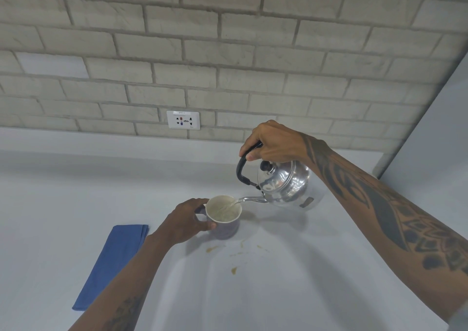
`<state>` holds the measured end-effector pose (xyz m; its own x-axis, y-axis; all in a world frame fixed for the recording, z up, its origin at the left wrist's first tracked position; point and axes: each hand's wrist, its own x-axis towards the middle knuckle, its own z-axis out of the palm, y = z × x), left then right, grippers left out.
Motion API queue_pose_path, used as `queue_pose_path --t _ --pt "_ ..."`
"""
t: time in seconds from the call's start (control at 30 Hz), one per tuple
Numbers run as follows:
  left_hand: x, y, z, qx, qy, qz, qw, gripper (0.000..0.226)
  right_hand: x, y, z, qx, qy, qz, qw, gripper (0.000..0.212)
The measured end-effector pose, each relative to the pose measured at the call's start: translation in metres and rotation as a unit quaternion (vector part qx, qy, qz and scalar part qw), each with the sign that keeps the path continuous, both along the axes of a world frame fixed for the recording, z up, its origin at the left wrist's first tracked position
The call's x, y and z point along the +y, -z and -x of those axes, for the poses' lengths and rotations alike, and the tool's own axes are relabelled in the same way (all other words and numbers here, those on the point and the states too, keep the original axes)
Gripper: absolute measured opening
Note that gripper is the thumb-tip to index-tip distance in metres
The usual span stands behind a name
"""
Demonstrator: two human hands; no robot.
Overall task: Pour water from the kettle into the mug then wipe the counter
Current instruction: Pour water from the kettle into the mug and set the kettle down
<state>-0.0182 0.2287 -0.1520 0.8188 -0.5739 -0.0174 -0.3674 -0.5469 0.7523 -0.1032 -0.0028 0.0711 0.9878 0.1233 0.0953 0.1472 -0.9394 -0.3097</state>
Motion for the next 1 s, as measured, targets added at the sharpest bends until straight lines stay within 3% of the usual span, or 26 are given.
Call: queue_pose_path --t 0.27,0.43,0.6,0.73,0.83,1.0 --pt "0.0 0.0 0.001 -0.005 0.001 -0.003 1.0 0.063 0.003 -0.01 0.004 0.036 -0.011 -0.015 0.999 0.016" --pt "-0.001 -0.003 0.002 -0.011 0.006 0.001 1.0 0.053 0.003 -0.002 0.0 -0.012 0.022 0.01 1.0 0.015" --pt "0.0 -0.004 0.004 -0.02 0.01 0.0 1.0 0.051 0.001 -0.013 -0.001 0.046 -0.018 -0.007 0.999 0.014" --pt "0.0 -0.005 0.005 -0.025 0.006 -0.004 1.0 0.052 -0.002 -0.005 -0.012 0.007 0.004 0.013 1.0 0.013" --pt "0.0 -0.006 0.005 -0.024 0.003 -0.002 1.0 0.054 -0.009 -0.005 -0.017 0.035 -0.012 0.0 0.999 0.014" --pt "-0.001 -0.008 0.005 -0.018 0.004 -0.004 1.0 0.051 -0.031 0.001 -0.007 0.002 -0.005 -0.055 0.998 0.017"
